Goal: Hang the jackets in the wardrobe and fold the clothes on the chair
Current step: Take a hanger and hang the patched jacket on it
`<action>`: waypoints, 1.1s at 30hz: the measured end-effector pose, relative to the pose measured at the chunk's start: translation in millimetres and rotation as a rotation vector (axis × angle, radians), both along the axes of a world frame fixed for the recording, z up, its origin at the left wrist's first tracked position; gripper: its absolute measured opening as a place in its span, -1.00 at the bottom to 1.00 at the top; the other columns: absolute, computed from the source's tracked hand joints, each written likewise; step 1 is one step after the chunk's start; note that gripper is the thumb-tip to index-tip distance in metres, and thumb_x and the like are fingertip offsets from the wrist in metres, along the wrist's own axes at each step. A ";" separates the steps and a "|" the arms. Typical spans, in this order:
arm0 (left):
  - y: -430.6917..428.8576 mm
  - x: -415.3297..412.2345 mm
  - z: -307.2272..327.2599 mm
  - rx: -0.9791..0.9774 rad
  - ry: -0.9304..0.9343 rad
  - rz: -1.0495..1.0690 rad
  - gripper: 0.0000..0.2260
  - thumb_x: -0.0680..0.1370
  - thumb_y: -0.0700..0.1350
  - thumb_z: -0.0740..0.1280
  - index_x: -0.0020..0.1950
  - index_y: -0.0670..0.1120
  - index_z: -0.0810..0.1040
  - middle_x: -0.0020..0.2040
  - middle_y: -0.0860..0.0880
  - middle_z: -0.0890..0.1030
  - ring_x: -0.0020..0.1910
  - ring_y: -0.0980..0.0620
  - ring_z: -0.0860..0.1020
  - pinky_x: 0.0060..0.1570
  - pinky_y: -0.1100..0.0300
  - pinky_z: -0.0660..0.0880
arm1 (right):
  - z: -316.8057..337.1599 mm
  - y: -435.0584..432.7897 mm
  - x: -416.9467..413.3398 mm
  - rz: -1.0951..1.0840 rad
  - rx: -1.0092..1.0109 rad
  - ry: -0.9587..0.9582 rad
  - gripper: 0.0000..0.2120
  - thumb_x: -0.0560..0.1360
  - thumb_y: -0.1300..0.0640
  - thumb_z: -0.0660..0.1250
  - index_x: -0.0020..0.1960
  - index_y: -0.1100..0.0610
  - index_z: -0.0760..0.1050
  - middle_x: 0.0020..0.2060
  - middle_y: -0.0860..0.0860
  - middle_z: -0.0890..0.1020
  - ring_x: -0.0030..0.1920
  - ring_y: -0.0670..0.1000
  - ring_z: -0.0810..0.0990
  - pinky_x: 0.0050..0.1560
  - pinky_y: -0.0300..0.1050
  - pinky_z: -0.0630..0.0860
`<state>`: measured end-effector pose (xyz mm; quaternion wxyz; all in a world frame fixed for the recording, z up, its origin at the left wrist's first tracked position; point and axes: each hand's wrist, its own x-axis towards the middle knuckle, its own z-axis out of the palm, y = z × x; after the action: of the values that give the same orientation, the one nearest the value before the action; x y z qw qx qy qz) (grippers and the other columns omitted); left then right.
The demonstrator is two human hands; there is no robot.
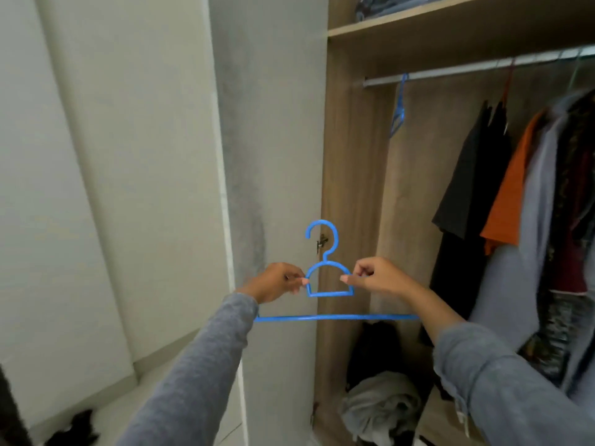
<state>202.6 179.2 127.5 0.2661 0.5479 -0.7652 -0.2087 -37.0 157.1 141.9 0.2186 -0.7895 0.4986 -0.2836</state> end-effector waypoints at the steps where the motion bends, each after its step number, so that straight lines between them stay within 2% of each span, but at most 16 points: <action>1: 19.8 22.0 0.7 0.023 -0.004 0.017 -0.78 0.57 -0.11 0.31 -0.02 -0.27 0.60 -0.36 0.05 0.53 -0.40 0.25 0.47 -0.26 0.43 0.37 | -2.4 12.0 22.3 0.041 0.025 -0.001 -0.66 0.41 -0.03 0.45 -0.42 0.07 0.42 -0.66 -0.13 0.37 -0.57 -0.17 0.31 -0.44 -0.31 0.28; 5: 82.9 86.1 1.0 0.067 -0.001 0.101 -0.78 0.56 -0.10 0.33 0.01 -0.26 0.61 -0.35 0.06 0.54 -0.41 0.29 0.49 -0.29 0.50 0.38 | -11.6 50.9 101.0 0.167 0.014 -0.013 -0.65 0.47 -0.05 0.39 -0.43 0.05 0.46 -0.63 -0.16 0.42 -0.53 -0.20 0.34 -0.43 -0.37 0.26; 8: 139.1 140.0 -4.0 0.053 -0.015 0.176 -0.78 0.56 -0.12 0.32 0.02 -0.28 0.60 -0.34 0.05 0.53 -0.48 0.37 0.45 -0.36 0.51 0.33 | -24.8 84.2 170.8 0.257 0.083 -0.052 -0.67 0.46 -0.08 0.37 -0.38 0.09 0.52 -0.51 -0.14 0.51 -0.43 -0.19 0.41 -0.28 -0.25 0.37; 10: 182.0 182.0 -9.1 0.062 -0.033 0.242 -0.77 0.57 -0.11 0.32 0.02 -0.28 0.60 -0.32 0.01 0.54 -0.49 0.37 0.44 -0.40 0.50 0.32 | -32.3 116.7 221.8 0.346 0.150 -0.117 -0.70 0.48 -0.01 0.37 -0.38 0.09 0.51 -0.48 -0.11 0.53 -0.41 -0.16 0.45 -0.23 -0.22 0.41; 13: 243.7 242.9 -16.5 0.066 -0.014 0.352 -0.78 0.56 -0.11 0.32 0.00 -0.27 0.61 -0.34 0.04 0.53 -0.47 0.34 0.45 -0.36 0.49 0.34 | -35.6 168.2 293.8 0.474 0.223 -0.202 -0.75 0.51 0.09 0.36 -0.35 0.03 0.53 -0.48 -0.10 0.57 -0.43 -0.19 0.52 -0.21 -0.31 0.45; 14: 274.0 273.3 -22.2 0.061 -0.019 0.400 -0.78 0.56 -0.09 0.33 0.00 -0.26 0.61 -0.35 0.06 0.53 -0.43 0.30 0.47 -0.31 0.47 0.36 | -37.8 192.6 327.8 0.533 0.258 -0.225 -0.76 0.51 0.11 0.36 -0.34 0.05 0.54 -0.49 -0.09 0.58 -0.44 -0.18 0.52 -0.23 -0.31 0.45; 17: 323.6 317.7 -31.3 0.130 -0.003 0.478 -0.79 0.56 -0.03 0.32 -0.03 -0.17 0.62 -0.33 0.07 0.56 -0.30 0.14 0.52 -0.12 0.21 0.49 | -44.0 226.7 378.6 0.623 0.346 -0.316 -0.85 0.51 0.17 0.35 -0.24 0.15 0.53 -0.48 -0.02 0.57 -0.48 -0.10 0.50 -0.31 -0.25 0.45; 19: 370.6 358.5 -37.8 0.167 0.037 0.538 -0.83 0.56 -0.02 0.32 -0.14 -0.07 0.61 -0.31 0.03 0.60 -0.27 0.11 0.56 -0.07 0.13 0.55 | -46.7 263.5 424.4 0.702 0.399 -0.336 -0.89 0.51 0.18 0.35 -0.17 0.17 0.53 -0.46 0.02 0.55 -0.50 -0.08 0.48 -0.37 -0.25 0.45; 22: 426.4 402.9 -41.3 0.176 0.029 0.617 -0.77 0.57 0.02 0.29 -0.27 0.02 0.56 -0.34 0.09 0.60 -0.34 0.23 0.56 -0.18 0.33 0.49 | -47.8 305.9 481.3 0.774 0.449 -0.360 -0.87 0.52 0.15 0.34 -0.12 0.23 0.54 -0.44 0.05 0.53 -0.48 -0.07 0.47 -0.38 -0.23 0.45; 26: 475.5 446.3 -46.3 0.142 0.062 0.770 -0.71 0.59 0.08 0.22 -0.18 -0.06 0.57 -0.32 0.07 0.58 -0.34 0.24 0.54 -0.22 0.41 0.43 | -46.3 339.6 538.7 0.812 0.472 -0.363 -0.86 0.53 0.12 0.34 -0.13 0.19 0.54 -0.41 0.06 0.55 -0.45 -0.03 0.48 -0.37 -0.22 0.45; 30: 500.7 484.5 -58.5 0.139 0.092 0.851 -0.70 0.61 0.09 0.16 -0.15 -0.05 0.56 -0.26 0.02 0.60 -0.25 0.13 0.56 -0.12 0.29 0.48 | -47.3 352.1 582.7 0.815 0.449 -0.358 -0.86 0.54 0.10 0.32 -0.06 0.19 0.55 -0.36 0.05 0.59 -0.43 -0.08 0.51 -0.37 -0.28 0.45; 33: 506.7 513.6 -68.6 0.192 0.114 0.904 -0.63 0.61 0.11 0.15 -0.04 -0.14 0.59 -0.20 -0.02 0.62 -0.20 0.09 0.58 -0.08 0.29 0.49 | -53.9 349.6 612.7 0.803 0.460 -0.342 -0.87 0.54 0.09 0.31 -0.09 0.16 0.56 -0.36 0.03 0.61 -0.41 -0.06 0.52 -0.36 -0.27 0.45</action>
<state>716.2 685.9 58.9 0.3200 0.8363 -0.4109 -0.1716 575.7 506.7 88.0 0.5580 -0.7927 0.1613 -0.1851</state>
